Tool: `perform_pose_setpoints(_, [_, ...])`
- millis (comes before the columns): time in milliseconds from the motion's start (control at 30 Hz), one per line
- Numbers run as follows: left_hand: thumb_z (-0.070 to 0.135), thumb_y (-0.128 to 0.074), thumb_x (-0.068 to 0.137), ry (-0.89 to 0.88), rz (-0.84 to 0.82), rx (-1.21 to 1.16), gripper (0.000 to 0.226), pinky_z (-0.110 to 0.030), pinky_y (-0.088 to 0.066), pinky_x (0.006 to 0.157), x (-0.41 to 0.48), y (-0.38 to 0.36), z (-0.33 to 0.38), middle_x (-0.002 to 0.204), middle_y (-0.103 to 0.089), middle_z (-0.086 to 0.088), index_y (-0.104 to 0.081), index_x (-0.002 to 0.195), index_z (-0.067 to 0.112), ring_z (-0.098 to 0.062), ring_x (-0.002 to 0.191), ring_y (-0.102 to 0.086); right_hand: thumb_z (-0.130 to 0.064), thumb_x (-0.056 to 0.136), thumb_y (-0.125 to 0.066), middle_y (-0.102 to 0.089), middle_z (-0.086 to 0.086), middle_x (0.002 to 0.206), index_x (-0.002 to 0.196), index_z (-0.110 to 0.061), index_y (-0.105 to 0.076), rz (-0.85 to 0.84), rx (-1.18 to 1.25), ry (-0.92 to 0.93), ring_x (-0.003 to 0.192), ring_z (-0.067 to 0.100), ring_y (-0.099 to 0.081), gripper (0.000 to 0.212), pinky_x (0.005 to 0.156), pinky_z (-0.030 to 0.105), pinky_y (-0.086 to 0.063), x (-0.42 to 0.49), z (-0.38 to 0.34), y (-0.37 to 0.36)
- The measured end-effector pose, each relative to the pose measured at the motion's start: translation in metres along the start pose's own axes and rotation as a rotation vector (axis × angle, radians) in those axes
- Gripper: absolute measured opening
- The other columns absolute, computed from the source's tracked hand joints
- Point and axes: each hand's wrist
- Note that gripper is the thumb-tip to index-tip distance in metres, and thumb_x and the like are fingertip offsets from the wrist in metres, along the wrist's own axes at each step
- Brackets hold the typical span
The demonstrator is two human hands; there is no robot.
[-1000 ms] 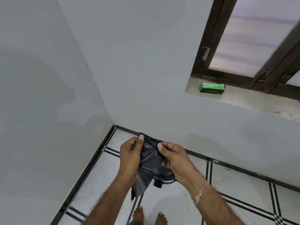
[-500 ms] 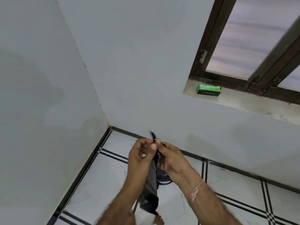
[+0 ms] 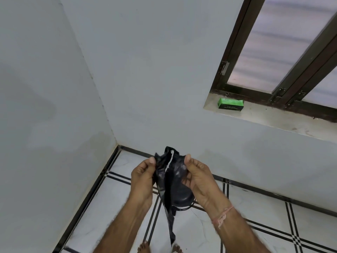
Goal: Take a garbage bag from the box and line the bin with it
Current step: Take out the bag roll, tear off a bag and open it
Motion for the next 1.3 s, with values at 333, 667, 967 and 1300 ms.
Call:
perform_pose_setpoints(333, [0.021, -0.063, 0.095, 0.110, -0.427, 0.190, 0.021, -0.030, -0.063, 0.080, 0.009, 0.054, 0.002, 0.098, -0.081, -0.009, -0.083, 0.091, 0.017, -0.018, 0.088, -0.074, -0.024, 0.110, -0.051, -0.057, 0.004, 0.067, 0.078, -0.013, -0.059, 0.378, -0.042, 0.155, 0.065, 0.019, -0.051, 0.034, 0.067, 0.033, -0.049, 0.028, 0.008, 0.003])
perform_pose_setpoints(667, [0.055, -0.057, 0.102, 0.046, -0.683, 0.580, 0.048, -0.037, -0.058, 0.097, 0.011, 0.009, 0.034, 0.116, -0.080, -0.016, -0.077, 0.117, 0.014, -0.034, 0.111, -0.075, -0.032, 0.106, -0.056, -0.053, -0.006, 0.055, 0.076, -0.012, -0.065, 0.026, -0.349, 0.407, 0.049, 0.007, -0.048, 0.037, 0.049, 0.019, -0.041, 0.025, -0.006, -0.007])
perform_pose_setpoints(967, [0.027, -0.081, 0.083, 0.253, -0.503, 0.190, 0.030, -0.033, -0.064, 0.074, 0.007, 0.007, 0.015, 0.091, -0.078, -0.020, -0.076, 0.097, 0.001, -0.025, 0.074, -0.075, -0.032, 0.102, -0.064, -0.066, 0.004, 0.083, 0.091, -0.001, -0.064, 0.061, -0.643, 0.442, 0.073, 0.015, -0.058, 0.033, 0.067, 0.027, -0.046, 0.035, -0.008, -0.003])
perform_pose_setpoints(1300, [0.036, -0.070, 0.086, 0.305, -0.333, -0.104, 0.056, -0.035, -0.066, 0.066, 0.000, -0.001, 0.005, 0.097, -0.080, -0.022, -0.070, 0.116, -0.011, -0.028, 0.080, -0.080, -0.033, 0.081, -0.080, -0.070, 0.010, 0.072, 0.081, -0.006, -0.068, 0.007, -0.180, 0.146, 0.063, 0.021, -0.066, 0.030, 0.055, 0.027, -0.055, -0.010, 0.018, -0.021])
Point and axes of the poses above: each hand's wrist, its own x-axis towards the middle knuckle, its own y-axis out of the back of the hand, z = x × y
